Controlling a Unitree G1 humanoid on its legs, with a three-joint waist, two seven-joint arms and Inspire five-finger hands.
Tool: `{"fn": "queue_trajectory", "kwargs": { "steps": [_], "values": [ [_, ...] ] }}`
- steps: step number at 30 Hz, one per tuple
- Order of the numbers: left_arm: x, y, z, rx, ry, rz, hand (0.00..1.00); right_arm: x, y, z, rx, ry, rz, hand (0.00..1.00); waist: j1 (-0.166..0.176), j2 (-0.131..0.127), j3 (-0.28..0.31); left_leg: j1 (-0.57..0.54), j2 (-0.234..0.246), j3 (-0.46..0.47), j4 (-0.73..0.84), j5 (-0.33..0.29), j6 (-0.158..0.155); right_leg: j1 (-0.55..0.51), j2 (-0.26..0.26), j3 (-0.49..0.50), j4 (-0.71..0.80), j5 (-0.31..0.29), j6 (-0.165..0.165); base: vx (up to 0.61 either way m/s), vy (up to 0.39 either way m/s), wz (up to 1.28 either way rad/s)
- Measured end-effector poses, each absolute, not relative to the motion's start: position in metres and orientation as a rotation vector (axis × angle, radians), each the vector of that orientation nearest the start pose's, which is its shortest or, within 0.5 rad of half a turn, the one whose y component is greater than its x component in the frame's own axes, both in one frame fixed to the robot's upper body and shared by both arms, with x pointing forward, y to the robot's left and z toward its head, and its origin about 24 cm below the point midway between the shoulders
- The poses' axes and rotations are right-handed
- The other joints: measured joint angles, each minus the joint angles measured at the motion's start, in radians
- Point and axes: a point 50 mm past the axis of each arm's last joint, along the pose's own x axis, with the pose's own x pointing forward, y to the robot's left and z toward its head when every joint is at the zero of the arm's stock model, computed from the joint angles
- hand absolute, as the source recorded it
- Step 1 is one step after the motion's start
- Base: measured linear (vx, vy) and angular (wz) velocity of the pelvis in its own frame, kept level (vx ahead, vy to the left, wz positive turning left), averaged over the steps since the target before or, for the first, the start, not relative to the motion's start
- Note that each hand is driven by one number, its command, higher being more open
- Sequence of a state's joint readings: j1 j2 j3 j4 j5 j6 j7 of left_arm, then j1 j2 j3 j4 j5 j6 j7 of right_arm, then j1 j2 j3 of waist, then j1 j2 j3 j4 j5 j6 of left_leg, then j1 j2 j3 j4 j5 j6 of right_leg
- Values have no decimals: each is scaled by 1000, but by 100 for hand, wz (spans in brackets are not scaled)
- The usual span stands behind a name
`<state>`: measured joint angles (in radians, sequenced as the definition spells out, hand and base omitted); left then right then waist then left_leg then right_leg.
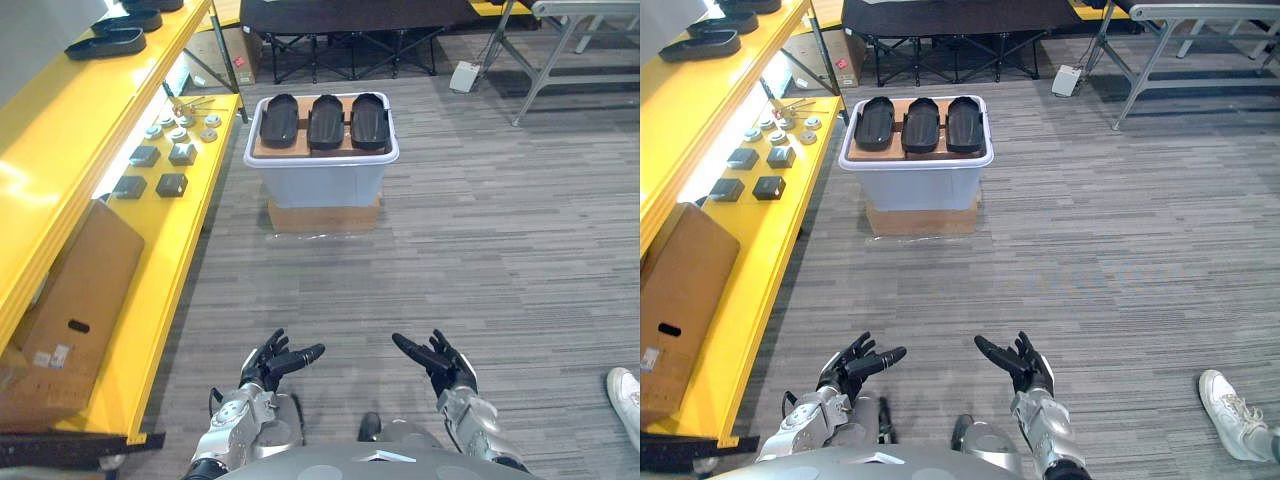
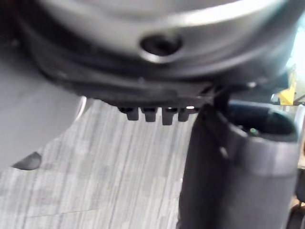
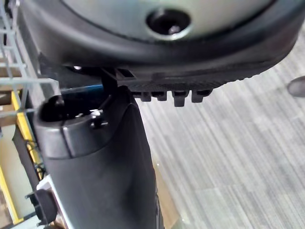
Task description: Walk over and take three plastic housings, then place them on the shelf
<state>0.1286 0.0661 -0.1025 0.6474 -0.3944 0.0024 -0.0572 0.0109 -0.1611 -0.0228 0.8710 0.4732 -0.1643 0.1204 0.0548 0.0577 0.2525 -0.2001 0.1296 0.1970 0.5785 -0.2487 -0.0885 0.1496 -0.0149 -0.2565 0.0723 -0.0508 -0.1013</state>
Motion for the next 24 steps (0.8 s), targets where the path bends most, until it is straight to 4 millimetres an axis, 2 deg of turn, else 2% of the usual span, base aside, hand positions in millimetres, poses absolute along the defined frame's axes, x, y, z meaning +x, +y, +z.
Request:
{"fn": "queue_trajectory", "kwargs": {
  "steps": [1,2,4,5,6,7,9,10,11,12,13,14,15,16,17,18,19,20,21,22,23,24],
  "values": [
    [154,154,-119,-320,767,56,100,174,-211,-116,311,645,-197,100,1,1,0,-4,-24,-12,-99,29,1,11,-3,10,-9,-3,5,319,111,-52],
    [154,154,-119,-327,761,66,100,177,-210,-114,310,637,-192,100,2,6,5,-9,-51,-44,-271,100,-4,39,-4,22,-25,-16,26,316,130,-27],
    [154,155,-119,-330,750,69,100,175,-208,-116,303,653,-183,100,6,13,15,-1,-56,-78,-428,198,-28,88,-1,40,-23,-56,57,312,184,-25],
    [151,155,-119,-331,744,68,100,171,-207,-120,294,677,-175,100,9,21,13,5,-39,-78,-464,217,-36,112,6,56,-10,-100,78,373,272,-29],
    [152,158,-118,-322,731,70,100,167,-204,-123,298,694,-173,100,16,15,16,14,-34,-54,-434,301,-7,128,-10,73,29,-155,89,319,248,-29],
    [153,161,-117,-317,722,75,100,167,-201,-123,299,699,-167,100,22,3,17,18,-46,-39,-414,318,13,131,-29,81,50,-181,98,367,251,-21],
    [153,176,-115,-274,715,93,100,161,-195,-127,309,720,-148,100,25,-85,0,16,-123,11,-351,283,87,122,-133,83,127,-270,113,476,215,-20],
    [155,179,-117,-274,721,113,100,159,-195,-128,312,726,-147,100,25,-97,0,26,-149,24,-337,248,131,28,-176,66,376,-274,149,383,120,-15],
    [155,181,-118,-274,731,124,100,162,-195,-127,312,719,-145,100,20,-98,1,37,-156,24,-334,232,144,-37,-205,60,517,-237,174,451,189,-3],
    [153,184,-119,-270,739,133,100,159,-192,-130,315,727,-146,100,14,-101,10,78,-169,19,-337,200,166,-146,-256,51,757,-169,166,441,212,21],
    [153,185,-119,-264,742,134,100,153,-188,-132,326,739,-150,100,8,-102,18,126,-173,10,-332,171,166,-197,-271,34,849,-190,141,530,238,26],
    [150,186,-120,-264,750,136,100,150,-186,-134,332,747,-150,100,4,-101,18,152,-172,6,-334,165,173,-206,-267,20,838,-200,142,459,135,36],
    [148,186,-121,-256,759,128,100,148,-181,-135,338,751,-143,100,-3,-84,27,202,-169,-10,-348,147,175,-216,-249,-12,741,-221,151,455,83,36],
    [152,183,-119,-253,750,113,100,151,-179,-133,335,733,-131,100,-3,-78,28,236,-162,-29,-370,140,169,-234,-205,-25,568,-224,160,450,58,37],
    [157,182,-117,-253,740,104,100,154,-179,-131,334,718,-129,100,-3,-77,28,243,-158,-41,-381,139,167,-247,-179,-26,472,-216,172,405,24,42],
    [167,178,-113,-249,714,81,100,159,-179,-128,330,695,-126,100,-6,-69,31,245,-154,-62,-395,136,162,-286,-140,-7,285,-174,211,372,-1,43],
    [170,176,-111,-247,710,70,100,160,-180,-127,328,685,-128,100,-6,-68,32,246,-156,-75,-397,131,154,-300,-131,9,202,-132,221,429,-41,65],
    [178,173,-108,-249,692,51,100,161,-181,-126,327,673,-138,100,-8,-69,33,253,-166,-103,-391,119,142,-332,-129,54,103,-52,229,452,-117,77],
    [180,171,-107,-275,687,50,100,161,-182,-126,325,672,-142,100,-12,-72,36,283,-177,-131,-386,96,129,-340,-138,84,61,3,233,386,-154,80],
    [179,171,-107,-279,688,49,100,159,-182,-127,325,677,-144,100,-12,-72,36,302,-179,-144,-380,79,123,-335,-141,92,53,20,232,410,-219,80],
    [176,170,-108,-281,691,44,100,153,-181,-129,309,686,-142,100,-9,-83,33,331,-187,-170,-347,28,112,-318,-146,100,50,43,222,399,-275,75],
    [173,172,-108,-280,692,45,100,150,-184,-129,292,681,-142,100,-10,-92,27,334,-187,-197,-293,-31,105,-310,-154,102,83,116,184,388,-296,70]
  ]
}}
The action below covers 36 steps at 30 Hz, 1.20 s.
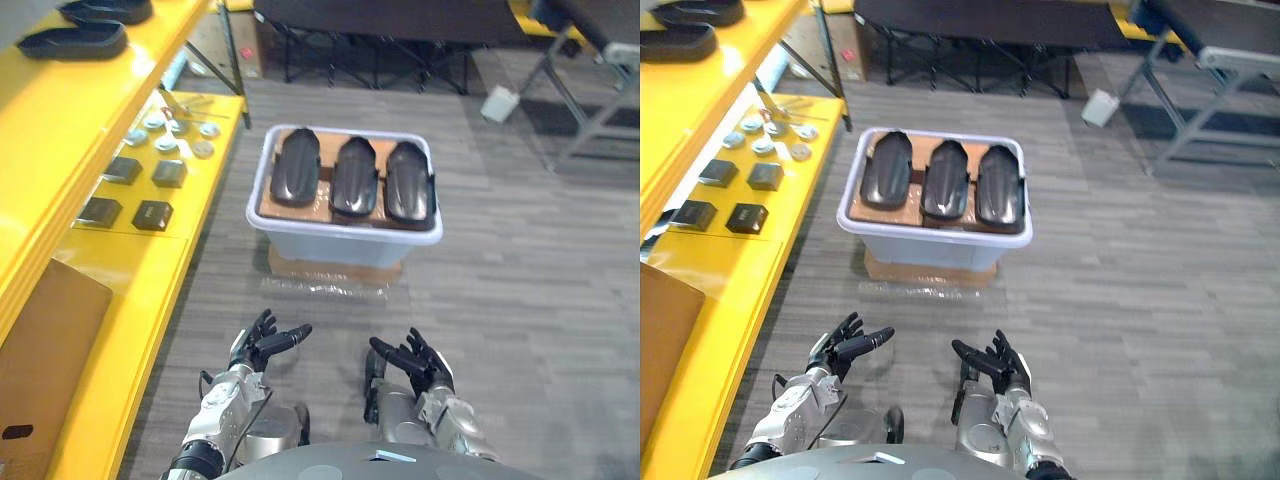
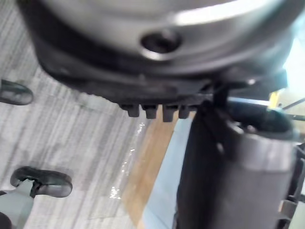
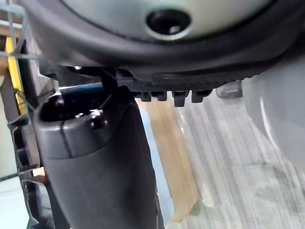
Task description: Walk over and take three plastic housings, then place them on the shelf
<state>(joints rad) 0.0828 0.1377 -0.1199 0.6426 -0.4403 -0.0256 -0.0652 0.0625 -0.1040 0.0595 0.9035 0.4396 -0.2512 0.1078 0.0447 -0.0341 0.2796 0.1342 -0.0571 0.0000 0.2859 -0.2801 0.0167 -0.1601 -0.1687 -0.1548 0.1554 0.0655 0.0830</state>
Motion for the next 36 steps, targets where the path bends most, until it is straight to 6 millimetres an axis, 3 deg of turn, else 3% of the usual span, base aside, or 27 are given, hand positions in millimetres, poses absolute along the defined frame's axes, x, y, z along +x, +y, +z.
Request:
{"fn": "queue_trajectory", "kwargs": {
  "steps": [1,2,3,5,6,7,8,11,14,16,17,21,24,27,36],
  "values": [
    [171,173,-109,-283,699,50,100,151,-186,-128,285,677,-148,100,0,7,-4,0,9,-12,23,-25,-7,-2,5,-4,25,32,-15,366,-317,48],
    [165,170,-112,-319,720,62,100,154,-192,-126,272,667,-167,100,5,44,-14,-6,54,-22,50,-69,-29,-11,42,-20,61,22,-51,283,-238,17],
    [159,168,-115,-337,738,71,100,157,-195,-124,267,657,-183,100,5,71,-26,-8,93,-23,53,-88,-51,-13,74,-38,64,-3,-64,380,-270,6],
    [151,167,-121,-340,774,80,100,163,-199,-121,266,632,-218,100,-2,96,-35,-46,133,-20,135,-74,-83,-5,108,-66,64,-39,-92,366,-231,18],
    [147,160,-125,-361,794,75,100,164,-204,-119,258,625,-248,100,-13,98,-30,-104,157,0,282,-33,-145,30,116,-78,52,-51,-104,365,-242,39],
    [146,157,-126,-371,802,66,100,166,-208,-116,244,610,-260,100,-17,105,-28,-153,183,24,396,-15,-153,80,121,-93,24,-58,-115,338,-224,31],
    [147,157,-126,-373,801,63,100,165,-208,-116,243,609,-262,100,-18,106,-28,-158,189,33,408,-18,-150,92,122,-95,19,-60,-115,263,-122,19],
    [153,154,-123,-375,782,60,100,164,-217,-105,240,543,-300,100,-28,98,-23,-178,235,134,266,-30,-122,177,114,-96,-51,-80,-108,219,-48,2],
    [162,152,-120,-371,765,60,100,166,-223,-92,211,477,-309,100,-52,95,-20,-231,242,165,35,74,-121,177,74,-93,-66,-87,-76,158,87,-9],
    [160,153,-122,-367,777,76,100,157,-226,-90,193,488,-296,100,-57,111,-28,-226,249,174,-45,257,-139,176,73,-71,-63,-96,-32,167,211,-31],
    [161,155,-122,-362,775,82,100,154,-226,-91,192,498,-293,100,-59,106,-28,-210,244,181,-58,242,-134,178,65,-63,-63,-96,-24,184,198,-25],
    [160,178,-122,-304,795,140,100,132,-195,-99,233,562,-158,100,-71,24,-22,-177,167,225,-148,254,-104,192,1,-58,-121,-63,23,199,168,-6],
    [143,187,-131,-290,879,184,100,118,-173,-99,255,590,-46,100,-73,19,-24,-126,153,249,-155,241,-103,237,-13,-60,-137,-58,31,156,77,-12],
    [129,193,-139,-279,934,222,100,121,-159,-89,272,548,30,100,-77,18,-28,-119,161,261,-156,232,-107,238,-7,-59,-139,-58,31,66,-7,-12],
    [105,204,-150,-274,1011,284,100,129,-161,-59,320,407,-20,100,-81,0,-49,-64,187,308,-192,218,-109,246,15,-45,-134,-67,16,-62,-23,-15]
  ]
}}
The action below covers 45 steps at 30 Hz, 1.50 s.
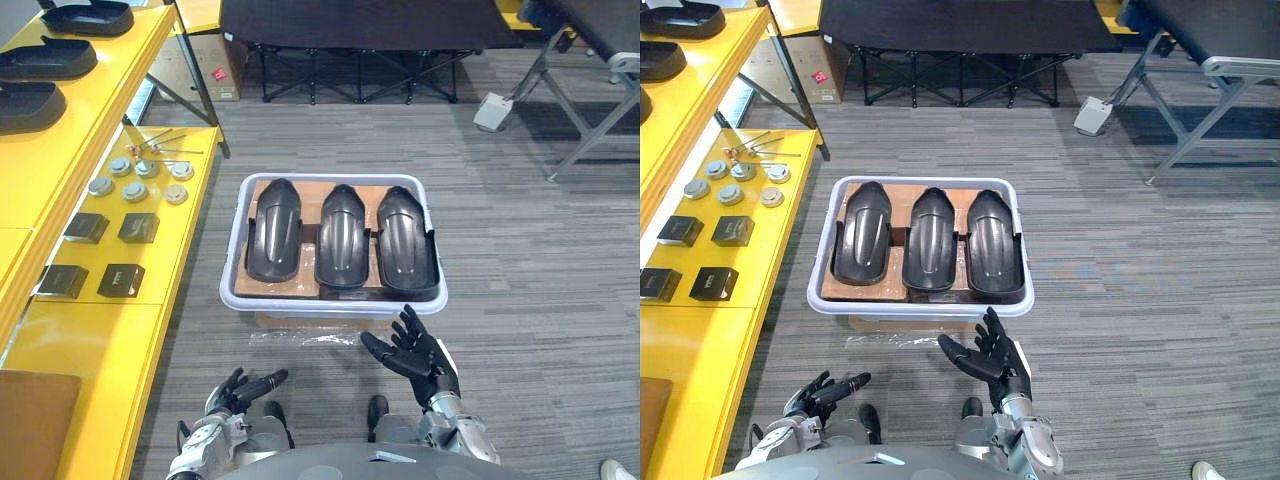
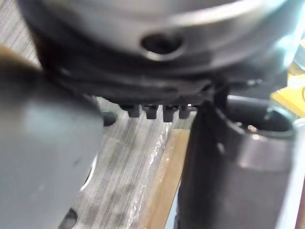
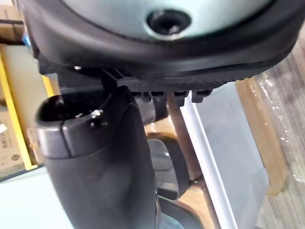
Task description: Walk over and take three plastic housings, then place them on the shelf
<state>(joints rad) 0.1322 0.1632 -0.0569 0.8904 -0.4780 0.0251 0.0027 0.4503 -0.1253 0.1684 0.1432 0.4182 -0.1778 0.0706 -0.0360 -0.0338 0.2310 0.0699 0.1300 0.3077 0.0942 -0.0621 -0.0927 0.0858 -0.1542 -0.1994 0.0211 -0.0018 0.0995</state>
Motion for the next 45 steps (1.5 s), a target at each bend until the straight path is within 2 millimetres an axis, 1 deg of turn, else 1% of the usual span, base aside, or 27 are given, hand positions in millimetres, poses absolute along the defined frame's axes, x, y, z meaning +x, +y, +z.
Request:
{"fn": "queue_trajectory", "kwargs": {
  "steps": [3,7,8,10,11,12,13,14,15,19,21,22,23,24,25,26,28,30,31,33,36,37,38,40,42,43,45],
  "values": [
    [91,213,-153,-296,1034,333,100,132,-164,-52,309,402,-63,100,0,-12,-22,11,4,23,-27,8,3,-24,6,17,14,-4,-5,-106,-20,-17],
    [87,222,-152,-288,1034,353,100,141,-181,-48,314,414,-155,100,4,-20,-19,1,7,34,-19,6,0,-42,11,23,13,1,1,-54,-16,-10],
    [87,227,-151,-276,1031,359,100,147,-189,-47,309,401,-198,100,5,-34,-10,-29,18,34,18,-7,3,-53,16,23,13,4,0,-54,-20,-8],
    [88,236,-149,-232,1027,362,100,163,-203,-40,282,355,-241,100,7,-48,18,-93,46,29,116,-44,7,-73,25,23,12,17,-1,-47,-12,-10],
    [92,241,-146,-219,1011,368,100,178,-213,-33,269,313,-269,100,9,-49,45,-144,67,21,187,-66,9,-88,43,23,11,35,-11,-86,3,-5],
    [99,245,-142,-212,980,371,100,193,-223,-24,274,261,-304,100,16,-64,87,-195,91,10,243,-84,10,-111,56,20,11,49,-17,-96,11,-2],
    [106,248,-138,-208,950,375,100,199,-228,-19,267,234,-325,100,22,-73,112,-219,96,-1,263,-88,10,-122,61,17,11,55,-18,-116,17,9],
    [123,253,-130,-190,885,369,100,210,-237,-9,260,182,-371,100,40,-87,157,-260,105,-18,293,-91,12,-141,70,9,10,68,-21,-119,27,16],
    [132,257,-125,-172,850,364,100,221,-242,-1,258,142,-399,100,51,-101,177,-300,107,-34,312,-92,15,-167,72,0,10,77,-22,-94,12,19],
    [147,259,-117,-147,794,381,100,253,-251,11,233,111,-470,100,71,-114,196,-381,96,-76,349,-96,29,-207,66,-23,11,87,-16,-46,45,24],
    [150,259,-115,-151,780,380,100,259,-254,14,236,106,-483,100,88,-116,209,-385,90,-86,348,-96,32,-207,61,-28,12,87,-16,-9,21,21],
    [152,260,-113,-152,768,380,100,263,-260,16,246,107,-495,100,89,-116,210,-407,81,-98,347,-95,37,-217,56,-42,12,86,-16,-10,19,24],
    [152,260,-113,-153,766,380,100,264,-262,16,243,106,-499,100,89,-116,210,-411,79,-100,346,-94,39,-220,55,-43,12,86,-16,-6,20,24],
    [152,261,-113,-158,763,385,100,269,-269,19,237,102,-520,100,90,-121,216,-417,69,-103,338,-89,46,-229,48,-44,12,87,-15,-13,29,7],
    [151,260,-113,-167,765,387,100,275,-283,24,226,99,-549,100,90,-117,221,-431,63,-105,340,-84,46,-244,41,-43,15,87,-14,-12,22,4],
    [151,260,-113,-168,762,387,100,276,-286,24,222,99,-557,100,90,-116,224,-434,62,-105,340,-83,47,-247,40,-43,15,88,-13,0,0,0],
    [153,256,-113,-181,741,384,100,285,-310,35,201,96,-605,100,89,-101,238,-455,54,-105,343,-79,50,-267,32,-42,17,91,-9,0,0,0],
    [155,254,-112,-187,720,379,100,288,-326,39,165,111,-627,100,90,-88,247,-471,53,-110,354,-79,50,-283,31,-43,25,91,-9,0,0,0],
    [156,253,-112,-188,715,378,100,289,-330,42,157,113,-631,100,90,-84,249,-479,53,-114,356,-78,50,-290,31,-44,28,90,-9,0,0,0],
    [164,250,-111,-201,697,363,100,294,-347,53,127,115,-648,100,91,-61,273,-491,48,-126,355,-68,50,-297,30,-51,30,90,-9,-16,-27,8],
    [168,244,-110,-222,682,344,100,301,-358,68,116,110,-646,100,91,-40,284,-518,39,-145,347,-51,48,-324,27,-59,37,90,-10,-33,-35,8],
    [169,243,-110,-222,682,338,100,303,-359,71,116,114,-641,100,92,-38,286,-518,38,-146,341,-50,49,-328,26,-60,42,90,-11,-27,-29,11],
    [171,241,-110,-222,680,326,100,308,-361,77,111,115,-631,100,94,-27,292,-518,35,-150,336,-48,53,-332,24,-64,51,87,-14,-30,-23,3],
    [176,234,-110,-243,678,302,100,315,-365,91,75,126,-616,100,113,-7,298,-520,32,-147,332,-48,53,-349,19,-62,69,85,-16,-48,-8,-3],
    [179,223,-111,-252,671,262,100,326,-371,117,10,103,-608,100,119,28,303,-535,19,-150,317,-34,66,-377,6,-63,87,84,-17,-63,15,5],
    [180,221,-111,-256,670,257,100,328,-372,124,3,90,-607,100,122,37,304,-540,18,-149,317,-33,67,-385,4,-63,91,84,-17,-62,18,5],
    [185,209,-112,-280,666,223,100,332,-379,150,-33,31,-616,100,138,84,314,-550,12,-150,315,-25,72,-402,-3,-64,106,84,-17,-62,18,2]
  ]
}}
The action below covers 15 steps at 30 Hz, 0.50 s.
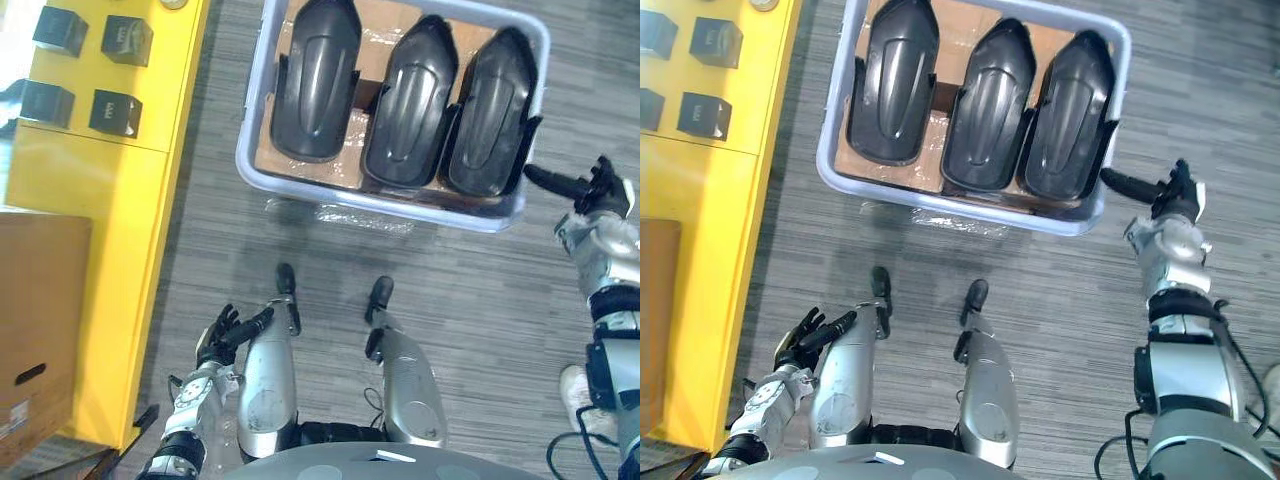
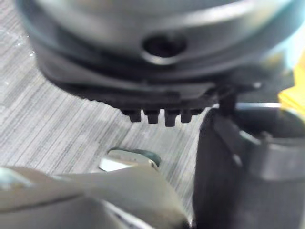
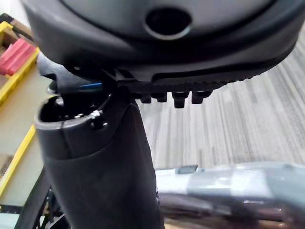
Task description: Walk over and take three plastic housings, then place them on the shelf
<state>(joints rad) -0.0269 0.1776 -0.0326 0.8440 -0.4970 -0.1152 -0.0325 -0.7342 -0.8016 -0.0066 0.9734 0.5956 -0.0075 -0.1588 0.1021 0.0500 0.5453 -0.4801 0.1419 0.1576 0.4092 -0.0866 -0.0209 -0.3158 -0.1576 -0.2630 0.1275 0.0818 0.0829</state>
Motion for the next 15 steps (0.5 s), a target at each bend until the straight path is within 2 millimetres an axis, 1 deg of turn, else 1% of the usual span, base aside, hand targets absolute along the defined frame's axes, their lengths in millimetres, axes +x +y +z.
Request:
{"fn": "queue_trajectory", "kwargs": {
  "steps": [1,4,8,10,12,13,15],
  "values": [
    [186,206,-112,-286,668,217,100,332,-380,154,-37,21,-620,100,5,8,0,-1,-2,0,-3,2,1,-3,-2,0,2,0,0,-53,15,4],
    [186,200,-113,-287,671,199,100,339,-377,182,-48,-81,-609,100,7,33,-1,-4,-18,0,-34,28,5,-30,-17,-1,24,-2,0,-36,5,6],
    [186,199,-114,-290,672,196,100,342,-369,204,-134,-165,-608,100,5,40,-1,-5,-20,-2,-45,36,5,-38,-18,-3,31,-3,-2,-7,0,1],
    [186,198,-114,-293,671,192,100,340,-369,219,-194,-213,-621,100,5,41,-1,-6,-21,-2,-47,40,4,-42,-20,-3,36,-4,-2,0,0,0],
    [185,198,-114,-297,671,187,100,335,-369,238,-219,-283,-634,100,0,42,-1,-5,-22,-2,-47,40,5,-46,-23,-2,45,-6,-5,0,0,0],
    [185,198,-114,-297,671,186,100,333,-369,245,-227,-306,-639,100,-1,42,-1,-5,-22,-2,-47,40,5,-47,-23,-2,46,-6,-5,0,0,0],
    [184,199,-114,-300,671,183,100,325,-368,268,-259,-399,-667,100,-6,42,-1,-4,-22,-1,-45,40,5,-47,-23,-1,49,-6,-5,0,0,0]
  ]
}}
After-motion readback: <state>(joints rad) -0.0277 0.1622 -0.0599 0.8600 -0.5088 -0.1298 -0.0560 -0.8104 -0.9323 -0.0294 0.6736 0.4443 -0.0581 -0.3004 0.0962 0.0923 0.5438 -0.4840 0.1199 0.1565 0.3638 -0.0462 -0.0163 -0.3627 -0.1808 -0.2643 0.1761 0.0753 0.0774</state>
